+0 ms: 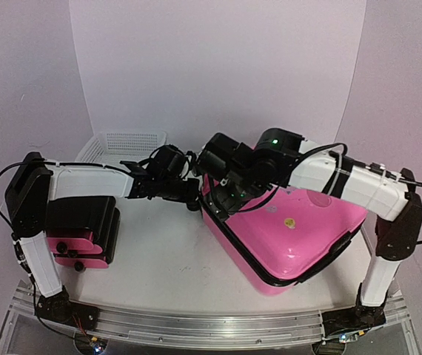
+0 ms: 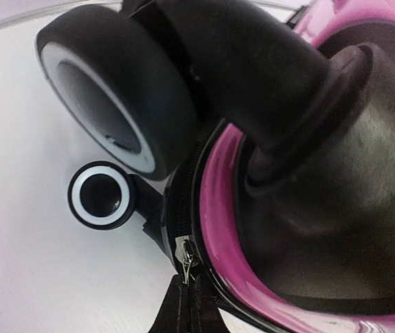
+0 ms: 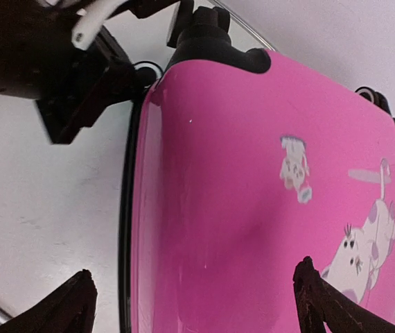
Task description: Open, take out, and arrange the luggage
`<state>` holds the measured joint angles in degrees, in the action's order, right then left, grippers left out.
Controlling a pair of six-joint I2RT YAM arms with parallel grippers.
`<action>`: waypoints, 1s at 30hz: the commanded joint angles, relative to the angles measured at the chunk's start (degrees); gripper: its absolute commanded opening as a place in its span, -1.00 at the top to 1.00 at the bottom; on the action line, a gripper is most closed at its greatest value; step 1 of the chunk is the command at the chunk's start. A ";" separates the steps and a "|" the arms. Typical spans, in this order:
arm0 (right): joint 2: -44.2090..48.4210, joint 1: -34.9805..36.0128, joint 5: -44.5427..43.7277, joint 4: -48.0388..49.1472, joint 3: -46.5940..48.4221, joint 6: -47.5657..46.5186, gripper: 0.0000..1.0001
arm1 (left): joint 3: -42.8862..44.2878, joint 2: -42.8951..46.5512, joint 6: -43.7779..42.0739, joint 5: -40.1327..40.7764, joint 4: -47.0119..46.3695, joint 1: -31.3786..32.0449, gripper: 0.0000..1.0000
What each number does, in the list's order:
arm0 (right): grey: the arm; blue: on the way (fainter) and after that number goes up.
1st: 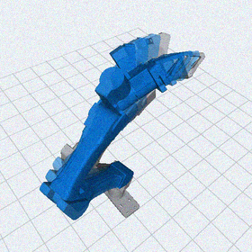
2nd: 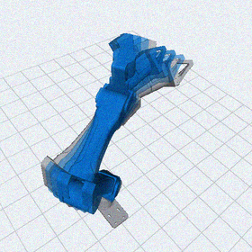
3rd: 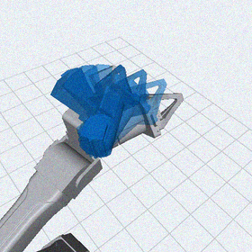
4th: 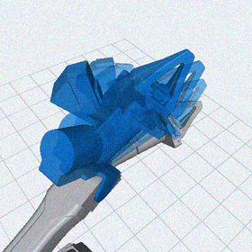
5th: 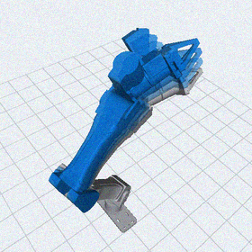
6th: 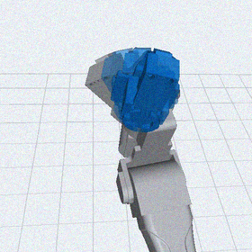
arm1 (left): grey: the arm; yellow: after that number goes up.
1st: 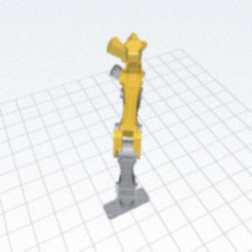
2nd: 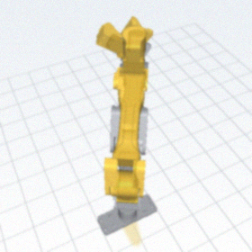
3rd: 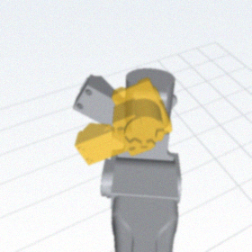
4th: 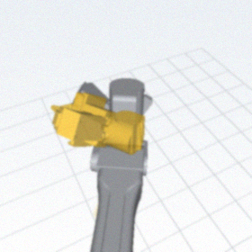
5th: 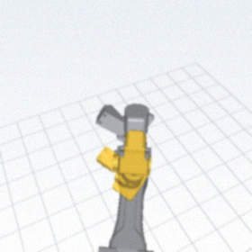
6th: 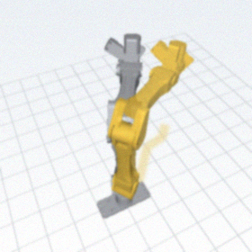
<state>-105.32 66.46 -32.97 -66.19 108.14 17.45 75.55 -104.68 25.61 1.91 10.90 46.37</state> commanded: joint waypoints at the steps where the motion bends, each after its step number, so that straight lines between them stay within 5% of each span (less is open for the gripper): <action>1: -4.69 -0.01 -12.85 -2.07 3.40 -12.16 -0.97 | -3.50 7.26 4.82 -5.54 -2.90 5.83 1.00; 4: -6.11 -1.67 -16.58 -1.53 2.65 -14.04 -0.97 | -6.08 9.22 5.41 -5.46 -3.46 6.01 1.00; 9: 0.07 -5.30 -8.64 3.08 -9.72 -12.46 -0.72 | -9.95 11.92 4.08 -3.56 -3.34 4.65 1.00; 10: 1.86 -5.66 -7.74 4.16 -12.53 -11.78 -0.59 | -10.60 12.32 4.10 -3.62 -3.36 3.85 1.00; 12: 5.56 -5.79 -7.05 6.08 -17.61 -10.66 0.07 | -11.78 12.96 4.14 -3.64 -3.40 2.23 1.00; 20: 15.97 -6.95 3.37 11.95 -32.07 -12.67 -0.07 | -12.86 9.45 2.12 -10.42 -5.45 -8.38 1.00; 26: 17.16 -8.54 10.76 12.49 -32.63 -12.52 -0.13 | -4.43 0.08 -1.09 -19.97 -10.27 -12.24 1.00; 30: 16.11 -8.61 19.50 12.49 -26.64 -9.71 -0.39 | -6.69 -0.38 0.77 -24.93 -16.78 -12.06 1.00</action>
<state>-87.88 59.29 -22.35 -43.55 78.43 5.65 68.64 -104.47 26.20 -26.11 0.71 38.52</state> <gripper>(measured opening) 0.652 0.013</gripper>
